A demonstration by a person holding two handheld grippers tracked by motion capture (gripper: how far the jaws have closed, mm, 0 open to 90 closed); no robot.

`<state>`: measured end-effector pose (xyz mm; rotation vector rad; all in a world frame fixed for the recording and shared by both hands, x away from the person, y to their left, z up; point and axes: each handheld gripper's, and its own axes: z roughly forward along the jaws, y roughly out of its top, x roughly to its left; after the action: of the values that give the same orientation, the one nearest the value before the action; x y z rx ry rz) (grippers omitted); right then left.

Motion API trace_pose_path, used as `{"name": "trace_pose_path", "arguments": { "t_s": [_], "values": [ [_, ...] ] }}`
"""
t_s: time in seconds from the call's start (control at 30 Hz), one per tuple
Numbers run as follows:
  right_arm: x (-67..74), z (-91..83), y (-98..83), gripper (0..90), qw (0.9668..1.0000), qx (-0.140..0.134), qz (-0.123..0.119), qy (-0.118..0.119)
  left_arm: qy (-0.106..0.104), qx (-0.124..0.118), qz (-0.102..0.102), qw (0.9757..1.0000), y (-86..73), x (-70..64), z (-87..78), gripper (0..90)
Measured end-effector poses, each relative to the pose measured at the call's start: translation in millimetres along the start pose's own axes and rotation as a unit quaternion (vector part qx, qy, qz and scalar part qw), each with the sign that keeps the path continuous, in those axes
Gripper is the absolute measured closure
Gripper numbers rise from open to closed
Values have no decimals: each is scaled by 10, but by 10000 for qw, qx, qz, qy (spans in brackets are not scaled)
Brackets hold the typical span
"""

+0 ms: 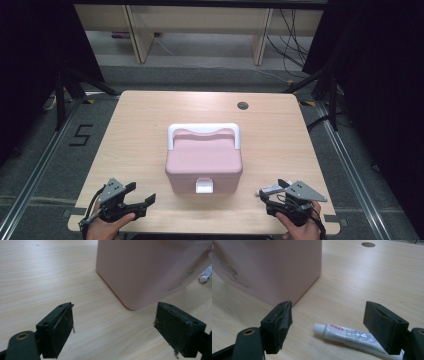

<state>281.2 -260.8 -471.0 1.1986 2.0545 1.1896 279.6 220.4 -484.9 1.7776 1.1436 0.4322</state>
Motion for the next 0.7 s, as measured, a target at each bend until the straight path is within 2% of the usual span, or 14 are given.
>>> {"name": "trace_pose_path", "arguments": {
  "t_s": [0.1, 0.13, 0.3, 0.33, 0.4, 0.47, 0.5, 0.57, 0.6, 0.7],
  "values": [
    [-16, 6, -6, 238, 10000, 18, 30, -4, 26, 124, 85, 9999, -5, 17, 15, 148],
    [-14, 8, -7, 238, 10000, 6, 83, 2, 35, 154, 57, 9999, -6, 25, 13, 148],
    [-16, 11, -7, 230, 10000, 69, 34, -30, 91, 211, 49, 9997, -7, 69, 18, 150],
    [-16, 11, -6, 229, 10000, 54, 25, -17, 146, 307, 81, 9994, -6, 81, 14, 150],
    [-3, 10, -5, 223, 9999, 83, 86, 10, 148, 285, 114, 9994, -6, 100, 7, 151],
    [-20, 15, -7, 223, 9999, 3, -70, -95, 152, 261, 95, 9995, -5, 98, 11, 151],
    [-2, 23, -10, 223, 10000, 45, 84, 31, 186, 249, 61, 9995, -7, 91, 14, 151],
    [-1, 12, -7, 221, 9999, 101, 105, 30, 178, 246, 69, 9995, -8, 95, 17, 151],
    [-16, 9, -5, 219, 10000, 59, 1, -18, 180, 238, 66, 9995, -8, 98, 20, 151],
    [-10, 15, -11, 246, 9999, 110, -6, 10, 223, 225, 46, 9995, -4, 96, 16, 153]
  ]
}}
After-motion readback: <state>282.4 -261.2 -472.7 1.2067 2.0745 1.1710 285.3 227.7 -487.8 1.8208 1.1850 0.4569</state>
